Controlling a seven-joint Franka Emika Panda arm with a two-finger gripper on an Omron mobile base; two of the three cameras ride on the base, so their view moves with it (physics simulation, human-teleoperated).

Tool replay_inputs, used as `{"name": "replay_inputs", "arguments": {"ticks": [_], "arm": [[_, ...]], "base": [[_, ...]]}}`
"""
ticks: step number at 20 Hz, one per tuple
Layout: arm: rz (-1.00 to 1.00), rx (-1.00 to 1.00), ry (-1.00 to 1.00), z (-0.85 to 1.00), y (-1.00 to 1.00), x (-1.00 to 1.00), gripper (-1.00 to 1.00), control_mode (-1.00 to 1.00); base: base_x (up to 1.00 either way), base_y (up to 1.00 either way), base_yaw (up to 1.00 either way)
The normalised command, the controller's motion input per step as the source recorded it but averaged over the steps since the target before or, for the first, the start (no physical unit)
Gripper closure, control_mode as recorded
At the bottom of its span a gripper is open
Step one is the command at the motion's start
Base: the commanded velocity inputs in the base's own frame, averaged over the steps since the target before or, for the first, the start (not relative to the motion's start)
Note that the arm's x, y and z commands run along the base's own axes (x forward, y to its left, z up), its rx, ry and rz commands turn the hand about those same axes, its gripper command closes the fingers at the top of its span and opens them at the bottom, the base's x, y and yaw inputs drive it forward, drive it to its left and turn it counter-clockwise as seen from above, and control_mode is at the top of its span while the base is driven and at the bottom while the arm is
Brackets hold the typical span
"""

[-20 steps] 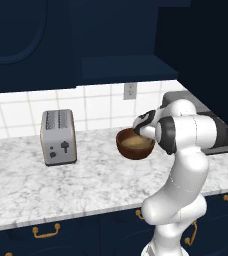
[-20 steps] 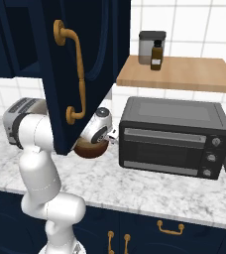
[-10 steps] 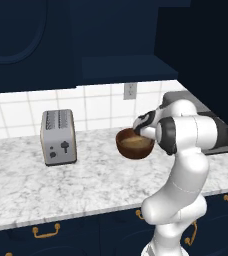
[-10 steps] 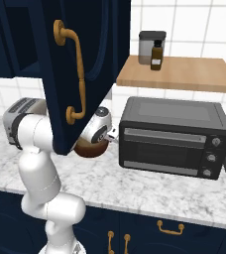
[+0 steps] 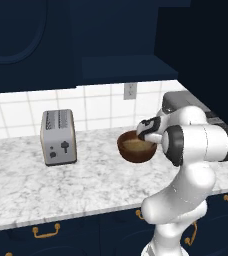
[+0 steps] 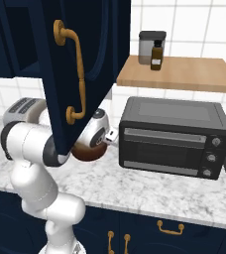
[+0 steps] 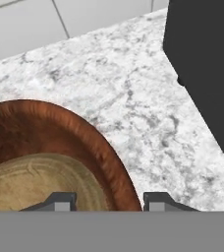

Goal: Pick up the bowls on the counter and stack them on top of one another in the open cabinet. Place the smaller bowl on top of the larger bowl.

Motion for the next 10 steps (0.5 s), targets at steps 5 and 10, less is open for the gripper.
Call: {"name": "replay_inputs", "arguments": {"ticks": [5, 10], "arm": [[-0.20, 0.00, -0.03, 0.25, 0.10, -0.43, 1.00, -1.00], [-0.18, 0.00, -0.06, 0.31, 0.02, -0.23, 1.00, -1.00]], "base": [[0.00, 0.00, 0.00], [0.00, 0.00, 0.00]]}}
